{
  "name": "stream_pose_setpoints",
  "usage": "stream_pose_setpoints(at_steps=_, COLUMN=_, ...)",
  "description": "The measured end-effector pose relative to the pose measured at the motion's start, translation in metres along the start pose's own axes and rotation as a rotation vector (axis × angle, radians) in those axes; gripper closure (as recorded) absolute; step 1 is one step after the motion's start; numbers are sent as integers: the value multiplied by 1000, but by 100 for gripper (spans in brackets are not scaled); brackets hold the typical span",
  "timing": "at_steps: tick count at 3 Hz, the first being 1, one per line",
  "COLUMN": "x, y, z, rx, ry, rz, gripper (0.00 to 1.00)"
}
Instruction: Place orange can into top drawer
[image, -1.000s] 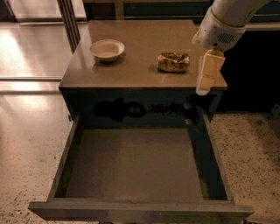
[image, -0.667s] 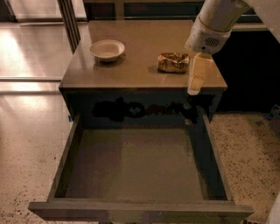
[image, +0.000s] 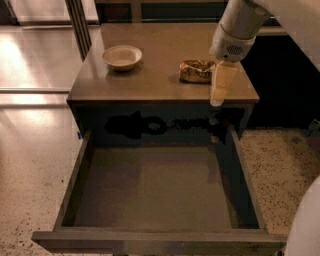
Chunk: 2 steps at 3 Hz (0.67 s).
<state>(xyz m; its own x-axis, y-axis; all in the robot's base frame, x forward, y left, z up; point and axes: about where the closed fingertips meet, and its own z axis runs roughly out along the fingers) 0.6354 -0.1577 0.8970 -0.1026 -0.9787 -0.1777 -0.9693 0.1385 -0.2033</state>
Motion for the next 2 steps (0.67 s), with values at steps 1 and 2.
stream_pose_setpoints(at_steps=1, x=-3, y=-18, z=2, rx=20, ry=-28, rz=-14, gripper=0)
stream_pose_setpoints(at_steps=2, x=-10, y=-50, z=15, rx=35, ry=-63, rz=-48, gripper=0)
